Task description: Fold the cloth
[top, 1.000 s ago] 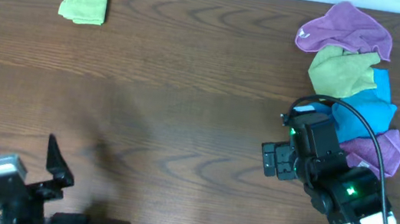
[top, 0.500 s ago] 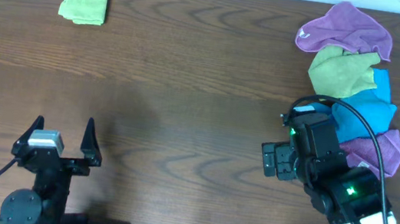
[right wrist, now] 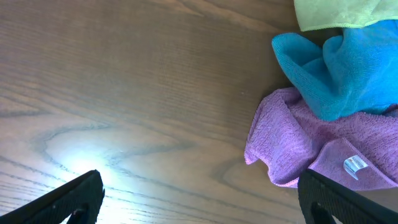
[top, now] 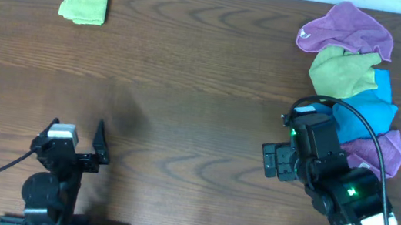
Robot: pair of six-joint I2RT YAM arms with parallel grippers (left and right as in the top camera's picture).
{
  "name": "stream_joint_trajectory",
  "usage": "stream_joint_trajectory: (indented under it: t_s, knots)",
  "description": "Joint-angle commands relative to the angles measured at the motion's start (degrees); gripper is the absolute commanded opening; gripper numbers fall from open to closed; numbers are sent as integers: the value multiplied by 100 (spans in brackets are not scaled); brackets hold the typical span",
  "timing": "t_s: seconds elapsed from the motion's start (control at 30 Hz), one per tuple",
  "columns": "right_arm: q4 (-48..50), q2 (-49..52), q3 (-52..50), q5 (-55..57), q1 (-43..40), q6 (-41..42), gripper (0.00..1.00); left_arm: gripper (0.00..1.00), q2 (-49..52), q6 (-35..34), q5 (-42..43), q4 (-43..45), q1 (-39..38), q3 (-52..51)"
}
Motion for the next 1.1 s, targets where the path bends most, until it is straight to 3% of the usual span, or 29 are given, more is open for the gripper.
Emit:
stream_joint_trajectory:
  t_s: [0.0,1.07]
  knots:
    - [0,-9,-9,22,-44,76,99,95,-52,83,-79,35,-105,-201]
    - [0,-9,-9,22,-44,76,99,95,-50,83,-350,28,-157,-621]
